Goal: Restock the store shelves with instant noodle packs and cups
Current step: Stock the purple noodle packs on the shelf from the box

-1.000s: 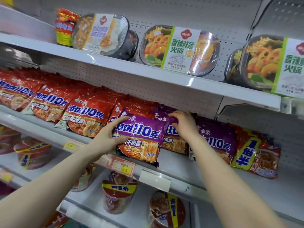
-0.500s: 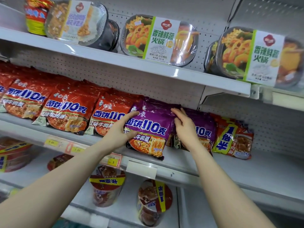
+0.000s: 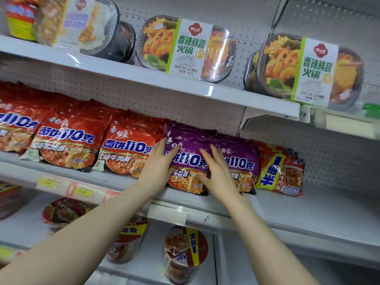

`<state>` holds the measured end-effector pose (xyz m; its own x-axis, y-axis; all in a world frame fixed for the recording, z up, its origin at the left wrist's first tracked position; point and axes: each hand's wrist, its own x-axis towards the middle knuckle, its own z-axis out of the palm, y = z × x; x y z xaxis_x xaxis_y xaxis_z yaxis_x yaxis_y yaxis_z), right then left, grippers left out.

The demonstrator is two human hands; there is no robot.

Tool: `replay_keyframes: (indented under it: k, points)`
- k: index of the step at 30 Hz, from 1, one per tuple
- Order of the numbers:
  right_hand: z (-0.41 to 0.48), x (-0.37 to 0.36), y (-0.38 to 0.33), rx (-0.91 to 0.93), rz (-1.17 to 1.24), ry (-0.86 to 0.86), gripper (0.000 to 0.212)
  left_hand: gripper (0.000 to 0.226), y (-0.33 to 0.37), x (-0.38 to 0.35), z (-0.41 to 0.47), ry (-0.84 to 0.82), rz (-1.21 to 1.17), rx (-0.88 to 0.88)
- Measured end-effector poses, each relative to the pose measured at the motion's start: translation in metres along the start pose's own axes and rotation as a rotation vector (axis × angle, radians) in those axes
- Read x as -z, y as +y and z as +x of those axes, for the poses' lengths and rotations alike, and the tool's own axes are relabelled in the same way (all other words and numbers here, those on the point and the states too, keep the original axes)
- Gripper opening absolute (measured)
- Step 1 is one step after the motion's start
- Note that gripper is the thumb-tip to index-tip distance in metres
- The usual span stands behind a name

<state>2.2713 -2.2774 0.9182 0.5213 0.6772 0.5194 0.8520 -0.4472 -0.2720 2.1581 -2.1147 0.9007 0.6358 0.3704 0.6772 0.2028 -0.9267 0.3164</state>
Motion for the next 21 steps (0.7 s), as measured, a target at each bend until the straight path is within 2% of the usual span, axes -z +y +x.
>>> replay_keyframes:
  k: [5, 7, 12, 21]
  points:
    - [-0.003, -0.007, -0.013, -0.017, -0.162, 0.144, 0.074, 0.075, -0.001, 0.0, -0.009, -0.01, 0.2, -0.17]
    - [-0.006, -0.011, -0.019, -0.049, -0.192, 0.149, 0.069, 0.079, -0.002, -0.001, -0.013, -0.048, 0.232, -0.193]
    - [-0.007, -0.022, -0.026, -0.05, -0.13, 0.031, 0.076, 0.087, -0.002, -0.007, -0.01, -0.071, 0.26, -0.165]
    - [0.013, -0.03, -0.025, -0.072, -0.211, 0.053, 0.075, 0.094, 0.006, -0.018, 0.007, -0.068, 0.371, -0.117]
